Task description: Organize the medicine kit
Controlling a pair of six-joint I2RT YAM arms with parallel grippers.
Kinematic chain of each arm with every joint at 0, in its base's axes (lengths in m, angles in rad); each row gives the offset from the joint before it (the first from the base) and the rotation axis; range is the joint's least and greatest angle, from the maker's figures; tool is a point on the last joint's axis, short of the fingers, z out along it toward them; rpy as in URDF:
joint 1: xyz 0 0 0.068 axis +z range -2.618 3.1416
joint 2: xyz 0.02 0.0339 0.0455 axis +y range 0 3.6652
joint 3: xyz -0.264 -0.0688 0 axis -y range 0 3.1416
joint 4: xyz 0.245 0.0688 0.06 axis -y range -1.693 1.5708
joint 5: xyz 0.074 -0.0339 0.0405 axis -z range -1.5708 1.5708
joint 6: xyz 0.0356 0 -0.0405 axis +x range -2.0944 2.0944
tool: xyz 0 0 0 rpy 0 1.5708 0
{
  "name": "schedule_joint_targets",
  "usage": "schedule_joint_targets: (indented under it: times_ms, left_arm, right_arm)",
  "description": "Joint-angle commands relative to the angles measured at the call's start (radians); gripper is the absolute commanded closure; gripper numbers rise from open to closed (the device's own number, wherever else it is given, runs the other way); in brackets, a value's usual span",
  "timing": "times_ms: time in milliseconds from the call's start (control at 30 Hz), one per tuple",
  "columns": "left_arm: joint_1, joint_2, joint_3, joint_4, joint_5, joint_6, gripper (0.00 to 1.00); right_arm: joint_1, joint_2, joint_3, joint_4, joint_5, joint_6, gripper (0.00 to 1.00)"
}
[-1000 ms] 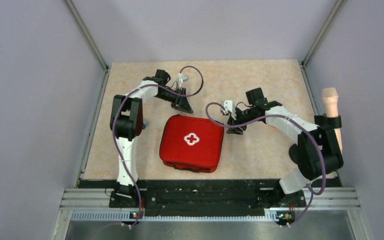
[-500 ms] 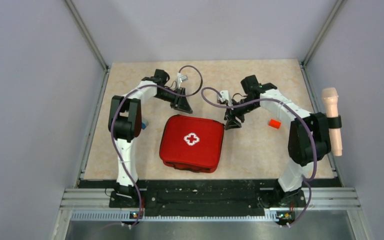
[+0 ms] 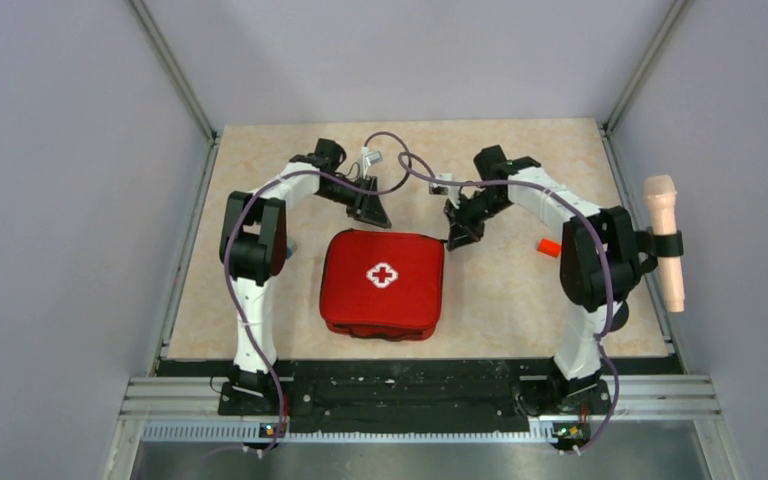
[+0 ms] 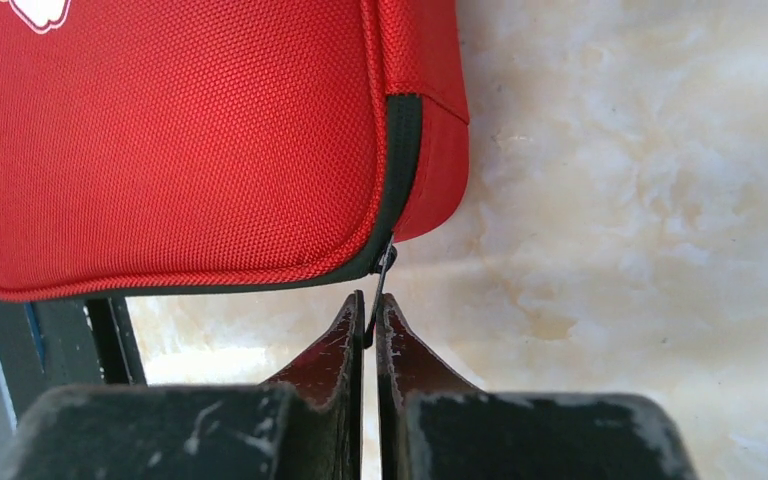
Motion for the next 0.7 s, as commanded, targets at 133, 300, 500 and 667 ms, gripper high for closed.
schedule_joint_targets:
  times_ms: [133, 300, 500, 667]
  left_arm:
    - [-0.014, -0.064, -0.013, 0.009, 0.067, 0.023, 0.52]
    - [-0.057, -0.034, 0.017, 0.037, 0.072, 0.007, 0.4]
    - [-0.118, 0.048, 0.085, 0.038, 0.11, -0.001, 0.38]
    - [-0.17, 0.086, 0.115, 0.034, 0.098, 0.01, 0.43]
  right_arm:
    - [-0.083, 0.089, 0.164, -0.081, -0.214, 0.27, 1.0]
    - [-0.128, 0.142, 0.077, 0.011, -0.414, 0.58, 1.0]
    - [-0.129, 0.178, -0.051, 0.289, -0.637, 1.012, 1.0]
    - [-0.129, 0.203, -0.208, 1.011, -0.802, 1.773, 1.0]
